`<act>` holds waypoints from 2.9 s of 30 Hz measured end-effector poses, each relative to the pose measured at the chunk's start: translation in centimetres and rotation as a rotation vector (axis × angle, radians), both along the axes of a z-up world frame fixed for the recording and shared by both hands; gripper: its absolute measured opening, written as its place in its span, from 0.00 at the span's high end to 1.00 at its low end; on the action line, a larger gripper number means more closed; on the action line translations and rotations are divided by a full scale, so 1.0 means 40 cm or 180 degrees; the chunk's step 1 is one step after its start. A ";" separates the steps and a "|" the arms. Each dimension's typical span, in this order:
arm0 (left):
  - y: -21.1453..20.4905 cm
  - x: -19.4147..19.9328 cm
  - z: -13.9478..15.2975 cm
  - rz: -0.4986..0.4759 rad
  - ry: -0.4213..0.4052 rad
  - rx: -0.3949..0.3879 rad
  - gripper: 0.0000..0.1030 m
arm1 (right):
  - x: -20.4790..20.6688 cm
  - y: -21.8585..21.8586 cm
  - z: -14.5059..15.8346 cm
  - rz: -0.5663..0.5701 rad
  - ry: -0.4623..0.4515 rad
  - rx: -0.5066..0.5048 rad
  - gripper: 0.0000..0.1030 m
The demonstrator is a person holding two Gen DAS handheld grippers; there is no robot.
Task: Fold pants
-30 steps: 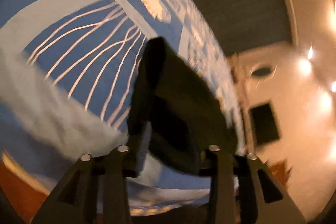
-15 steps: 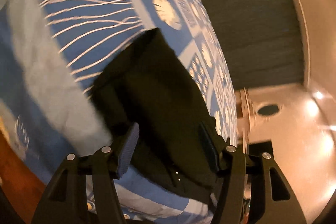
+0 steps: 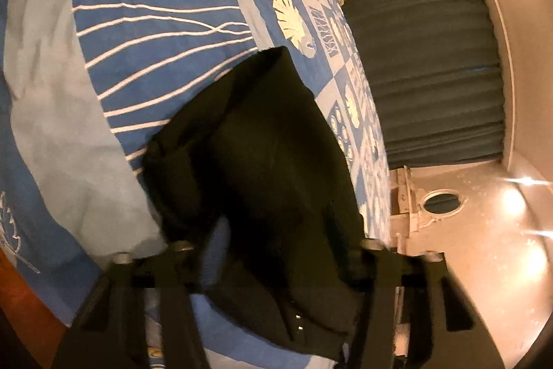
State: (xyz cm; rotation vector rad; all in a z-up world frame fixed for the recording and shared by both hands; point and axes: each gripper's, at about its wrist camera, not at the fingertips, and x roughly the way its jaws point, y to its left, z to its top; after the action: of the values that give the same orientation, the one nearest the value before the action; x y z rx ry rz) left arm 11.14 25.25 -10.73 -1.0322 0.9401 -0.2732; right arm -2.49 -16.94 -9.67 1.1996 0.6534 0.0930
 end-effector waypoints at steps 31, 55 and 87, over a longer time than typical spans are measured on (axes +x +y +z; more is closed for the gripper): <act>0.077 -0.025 0.009 0.0188 0.0021 -0.0244 0.91 | 0.001 0.001 0.014 -0.0337 -0.0102 0.0164 0.90; 0.123 -0.107 0.052 0.0035 -0.0017 -0.0085 0.81 | -0.087 -0.122 0.112 -0.0400 0.0153 -0.0565 0.41; -0.808 -0.134 0.126 -0.2489 -0.0147 0.0079 0.43 | -0.437 -0.858 -0.033 -0.1801 0.0588 -0.0082 0.26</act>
State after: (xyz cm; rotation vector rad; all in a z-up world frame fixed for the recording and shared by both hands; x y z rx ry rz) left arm 5.78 -7.07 -5.68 -0.5896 1.2716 -0.9248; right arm -19.98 -51.26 -11.00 1.3372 0.4513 -0.5041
